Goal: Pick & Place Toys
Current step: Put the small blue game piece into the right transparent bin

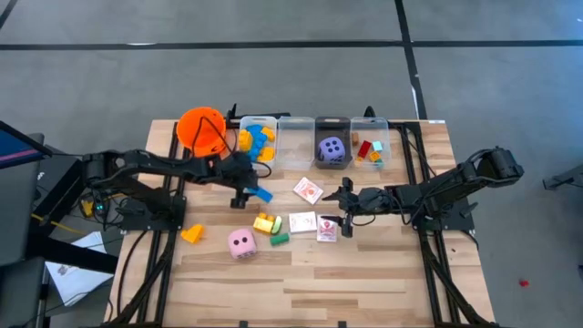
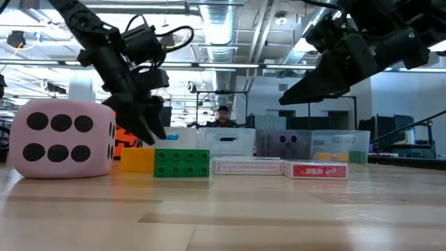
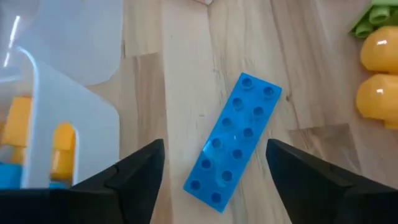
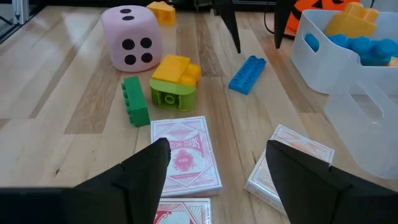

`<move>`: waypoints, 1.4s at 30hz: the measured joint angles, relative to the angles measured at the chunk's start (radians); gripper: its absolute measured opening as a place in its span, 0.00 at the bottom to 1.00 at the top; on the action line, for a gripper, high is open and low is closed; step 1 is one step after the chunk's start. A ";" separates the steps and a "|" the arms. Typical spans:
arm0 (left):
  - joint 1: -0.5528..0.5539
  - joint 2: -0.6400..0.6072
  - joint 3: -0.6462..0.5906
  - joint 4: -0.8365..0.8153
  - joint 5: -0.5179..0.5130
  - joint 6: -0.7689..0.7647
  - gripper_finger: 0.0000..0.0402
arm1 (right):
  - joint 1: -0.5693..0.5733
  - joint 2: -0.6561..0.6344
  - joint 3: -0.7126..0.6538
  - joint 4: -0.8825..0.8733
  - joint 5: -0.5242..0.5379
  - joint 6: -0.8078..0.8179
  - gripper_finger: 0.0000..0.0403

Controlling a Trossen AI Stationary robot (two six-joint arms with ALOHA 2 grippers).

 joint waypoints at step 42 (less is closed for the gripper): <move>0.112 0.000 -0.284 0.498 0.127 -0.100 0.68 | -0.001 0.000 0.000 0.082 -0.001 -0.008 0.66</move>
